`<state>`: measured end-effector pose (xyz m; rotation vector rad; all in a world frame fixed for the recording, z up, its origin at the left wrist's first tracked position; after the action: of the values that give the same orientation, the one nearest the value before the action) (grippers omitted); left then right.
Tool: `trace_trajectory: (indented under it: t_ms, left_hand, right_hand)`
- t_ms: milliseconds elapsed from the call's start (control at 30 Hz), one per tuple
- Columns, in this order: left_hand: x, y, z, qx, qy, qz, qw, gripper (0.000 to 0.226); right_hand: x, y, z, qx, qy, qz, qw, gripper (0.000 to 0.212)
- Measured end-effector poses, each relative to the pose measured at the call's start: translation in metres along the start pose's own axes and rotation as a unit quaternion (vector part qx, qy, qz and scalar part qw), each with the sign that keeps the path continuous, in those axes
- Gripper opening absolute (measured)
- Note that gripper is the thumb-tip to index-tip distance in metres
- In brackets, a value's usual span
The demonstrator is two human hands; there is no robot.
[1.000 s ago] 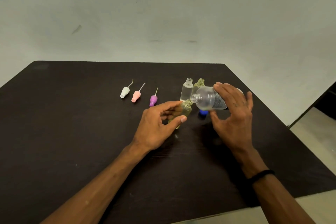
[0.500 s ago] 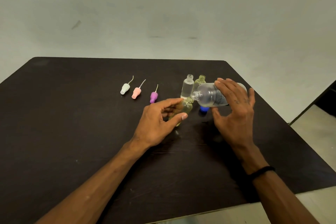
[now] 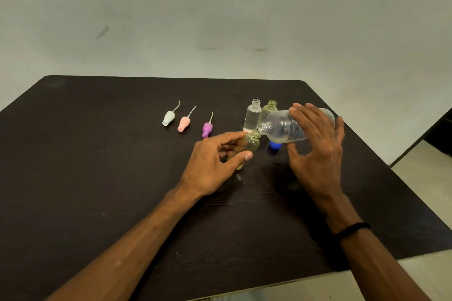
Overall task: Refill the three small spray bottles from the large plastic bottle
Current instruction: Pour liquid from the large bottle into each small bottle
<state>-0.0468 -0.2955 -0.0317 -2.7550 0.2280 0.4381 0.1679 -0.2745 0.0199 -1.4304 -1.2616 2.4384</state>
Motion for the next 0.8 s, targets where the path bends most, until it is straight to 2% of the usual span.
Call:
trace_trajectory:
  t_ms: [800]
  left_hand:
    - [-0.0004, 0.0, -0.0002, -0.003, -0.012, 0.004, 1.0, 0.049]
  right_hand:
    - [-0.0012, 0.0008, 0.0019, -0.011, 0.01, -0.017, 1.0, 0.08]
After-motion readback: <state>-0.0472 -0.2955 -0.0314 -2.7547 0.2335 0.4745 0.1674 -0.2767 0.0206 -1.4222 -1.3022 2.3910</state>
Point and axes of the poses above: each hand's wrist, its own y-axis away from the middle knuckle, its own x-axis out of the palm, z = x × y, the point moved 9 cm from there along -y, towards the middle knuckle, and after that the axes turned 13 degrees about z, right-handed, at the moved point
